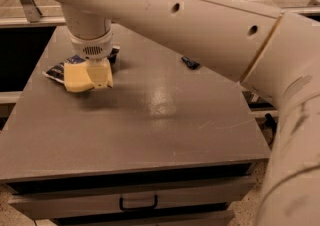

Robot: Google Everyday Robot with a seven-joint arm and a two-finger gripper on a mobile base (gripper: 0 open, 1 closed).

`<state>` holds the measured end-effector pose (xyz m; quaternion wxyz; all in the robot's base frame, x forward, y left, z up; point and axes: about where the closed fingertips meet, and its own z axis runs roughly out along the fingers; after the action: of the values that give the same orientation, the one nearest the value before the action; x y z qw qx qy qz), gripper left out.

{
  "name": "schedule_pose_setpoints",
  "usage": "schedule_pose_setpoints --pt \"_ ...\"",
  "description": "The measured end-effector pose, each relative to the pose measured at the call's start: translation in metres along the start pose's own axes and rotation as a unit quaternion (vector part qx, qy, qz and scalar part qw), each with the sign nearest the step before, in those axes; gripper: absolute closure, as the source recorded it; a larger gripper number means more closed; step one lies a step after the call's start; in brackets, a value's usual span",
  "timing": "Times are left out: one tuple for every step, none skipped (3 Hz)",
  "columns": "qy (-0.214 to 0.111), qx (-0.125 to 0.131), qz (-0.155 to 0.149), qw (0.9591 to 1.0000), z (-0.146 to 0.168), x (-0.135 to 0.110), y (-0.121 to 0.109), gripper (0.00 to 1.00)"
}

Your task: Move sponge near blue chip bag

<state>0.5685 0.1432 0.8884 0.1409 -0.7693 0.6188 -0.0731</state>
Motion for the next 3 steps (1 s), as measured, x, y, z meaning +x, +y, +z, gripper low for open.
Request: schedule_pose_setpoints --pt "-0.014 -0.024 0.014 0.9995 0.025 -0.001 -0.015 0.59" --pt "-0.048 -0.044 0.055 0.9963 0.035 0.01 -0.035 0.35" --pt "-0.083 -0.069 0.086 0.9905 0.043 0.025 -0.042 0.12"
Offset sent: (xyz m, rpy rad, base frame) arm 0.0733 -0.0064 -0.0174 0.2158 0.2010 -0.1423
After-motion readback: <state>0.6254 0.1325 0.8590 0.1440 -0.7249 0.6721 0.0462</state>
